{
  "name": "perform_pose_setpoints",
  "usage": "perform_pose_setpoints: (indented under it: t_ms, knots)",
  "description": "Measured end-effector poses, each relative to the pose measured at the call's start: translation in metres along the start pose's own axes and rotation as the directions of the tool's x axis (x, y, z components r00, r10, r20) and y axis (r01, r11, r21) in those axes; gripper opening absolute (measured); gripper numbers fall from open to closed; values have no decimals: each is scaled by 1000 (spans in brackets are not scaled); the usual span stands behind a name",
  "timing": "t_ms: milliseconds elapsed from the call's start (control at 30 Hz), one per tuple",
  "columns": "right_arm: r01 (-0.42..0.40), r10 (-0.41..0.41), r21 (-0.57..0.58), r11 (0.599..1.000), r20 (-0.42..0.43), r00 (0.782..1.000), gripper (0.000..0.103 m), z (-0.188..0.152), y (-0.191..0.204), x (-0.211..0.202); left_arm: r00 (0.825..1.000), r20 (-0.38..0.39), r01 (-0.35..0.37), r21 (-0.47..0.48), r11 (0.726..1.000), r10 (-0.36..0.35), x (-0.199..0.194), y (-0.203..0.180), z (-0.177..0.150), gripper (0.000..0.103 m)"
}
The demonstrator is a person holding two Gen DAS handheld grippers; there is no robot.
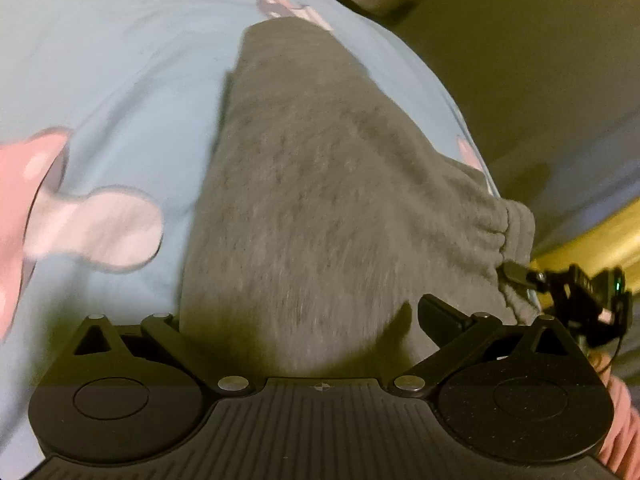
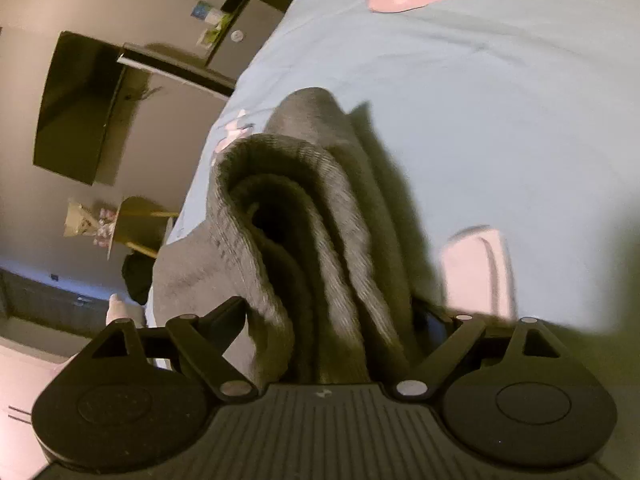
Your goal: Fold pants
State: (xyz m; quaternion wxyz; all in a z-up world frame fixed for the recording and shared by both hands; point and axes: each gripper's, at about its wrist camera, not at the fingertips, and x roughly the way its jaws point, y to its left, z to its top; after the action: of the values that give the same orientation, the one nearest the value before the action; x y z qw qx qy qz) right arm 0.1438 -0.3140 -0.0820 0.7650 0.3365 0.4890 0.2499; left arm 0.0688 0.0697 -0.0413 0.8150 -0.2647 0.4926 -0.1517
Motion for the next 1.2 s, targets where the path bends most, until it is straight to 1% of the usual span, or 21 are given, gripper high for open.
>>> perform_pose_setpoints:
  t_ms: [33, 67, 100, 233, 300, 367, 400, 467, 600, 700, 833, 933, 967, 1000, 1033, 1067, 1100, 1167, 1200]
  knots:
    - [10, -10, -22, 1000, 1, 1000, 80, -1, 4, 4, 1000, -4, -4, 10, 1000, 4, 2, -2, 3, 103]
    - [31, -30, -45, 999, 5, 1000, 72, 0, 7, 9, 1000, -10, -13, 14, 1000, 13, 6, -3, 6, 103]
    - [50, -49, -67, 996, 9, 999, 68, 0, 11, 13, 1000, -12, -19, 18, 1000, 19, 8, -4, 7, 103]
    - [71, -70, -83, 994, 14, 997, 62, 0, 19, 13, 999, -7, -33, 31, 999, 34, 10, -13, 8, 103]
    - [78, -74, -124, 989, 37, 997, 58, -5, 35, 7, 1000, 5, -3, 50, 999, 3, 7, -15, 6, 103]
    - [67, -58, -164, 984, 57, 997, 56, -5, 52, 1, 1000, 20, 10, 52, 999, -11, 2, -20, 3, 103]
    - [50, -38, -184, 982, 68, 997, 55, -2, 63, 2, 999, 30, 21, 44, 999, -22, 0, -23, 2, 102]
    - [30, -13, -214, 976, 79, 997, 55, -1, 81, 0, 998, 53, 30, 28, 999, -32, -6, -29, 0, 99]
    - [10, 18, -296, 955, 91, 996, 54, 6, 120, 0, 990, 119, 75, 48, 996, -81, -32, -45, 8, 92]
    - [-10, 43, -304, 953, 102, 994, 54, 16, 135, -2, 982, 163, 91, 49, 995, -98, -48, -57, 19, 92]
    - [18, 36, -315, 949, 164, 986, 54, 35, 145, -6, 975, 206, 73, 57, 996, -84, -60, -64, 32, 92]
    - [66, -6, -322, 945, 184, 983, 55, 49, 146, -2, 978, 206, 34, 47, 998, -43, -58, -58, 35, 92]
    - [96, -40, -318, 943, 179, 983, 59, 53, 144, 2, 980, 200, 6, 34, 999, -13, -57, -53, 32, 92]
    - [143, -92, -307, 941, 176, 980, 64, 58, 143, 6, 981, 189, -36, 10, 999, 34, -57, -46, 31, 92]
    - [200, -153, -288, 936, 176, 972, 67, 62, 140, 8, 981, 177, -83, -10, 996, 84, -58, -40, 31, 92]
    - [267, -220, -271, 925, 190, 957, 71, 64, 136, 8, 976, 178, -126, -13, 992, 126, -62, -33, 26, 92]
    - [303, -252, -258, 918, 212, 944, 71, 63, 129, 7, 970, 190, -153, -14, 988, 153, -68, -25, 21, 92]
    - [357, -285, -249, 900, 282, 916, 74, 58, 119, -3, 959, 201, -200, -25, 979, 201, -78, -16, 10, 93]
    - [381, -297, -234, 895, 326, 897, 74, 54, 117, -10, 956, 199, -215, -26, 976, 216, -82, -13, 3, 93]
